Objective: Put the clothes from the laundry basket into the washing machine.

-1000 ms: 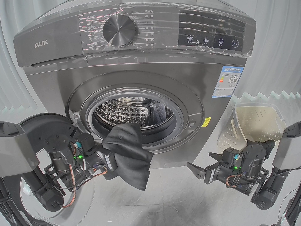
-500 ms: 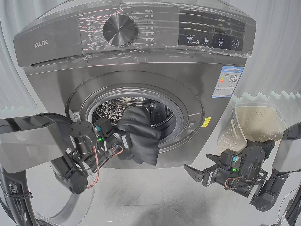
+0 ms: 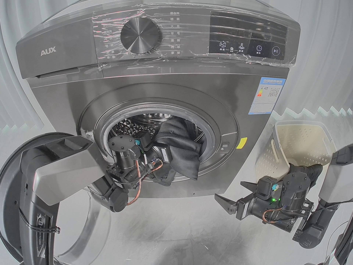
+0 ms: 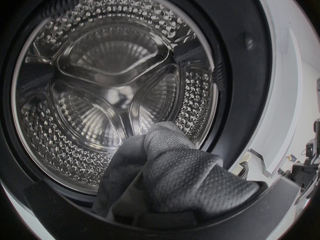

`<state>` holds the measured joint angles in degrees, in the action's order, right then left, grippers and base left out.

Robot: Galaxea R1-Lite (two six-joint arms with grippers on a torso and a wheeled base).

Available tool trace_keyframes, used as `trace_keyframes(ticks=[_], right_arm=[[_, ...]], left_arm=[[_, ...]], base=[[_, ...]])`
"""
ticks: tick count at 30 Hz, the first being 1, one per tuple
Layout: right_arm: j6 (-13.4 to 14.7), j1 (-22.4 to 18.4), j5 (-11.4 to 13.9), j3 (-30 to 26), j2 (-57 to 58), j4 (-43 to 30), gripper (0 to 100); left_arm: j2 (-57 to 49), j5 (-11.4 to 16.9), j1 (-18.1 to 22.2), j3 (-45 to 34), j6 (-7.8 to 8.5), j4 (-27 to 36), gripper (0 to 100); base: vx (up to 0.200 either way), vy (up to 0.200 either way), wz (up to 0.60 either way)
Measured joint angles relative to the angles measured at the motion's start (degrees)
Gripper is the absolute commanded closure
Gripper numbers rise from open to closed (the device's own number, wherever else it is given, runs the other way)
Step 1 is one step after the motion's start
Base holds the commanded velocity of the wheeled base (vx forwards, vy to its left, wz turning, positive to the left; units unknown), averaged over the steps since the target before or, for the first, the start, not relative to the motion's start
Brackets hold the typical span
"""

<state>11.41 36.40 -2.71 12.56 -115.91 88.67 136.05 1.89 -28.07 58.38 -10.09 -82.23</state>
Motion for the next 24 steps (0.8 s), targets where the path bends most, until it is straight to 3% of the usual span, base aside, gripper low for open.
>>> trace_keyframes(ticks=[14,24], right_arm=[[0.2,0.6,0.0,-0.1,-0.3,-0.1,0],[0.3,0.7,0.0,-0.2,-0.5,-0.1,0]], left_arm=[[7.4,-0.9,1.2,22.2,-0.61,13.9,100],[14.4,-7.1,3.2,39.0,-0.24,20.5,100]], base=[[0.000,0.000,0.00],[0.000,0.000,0.00]])
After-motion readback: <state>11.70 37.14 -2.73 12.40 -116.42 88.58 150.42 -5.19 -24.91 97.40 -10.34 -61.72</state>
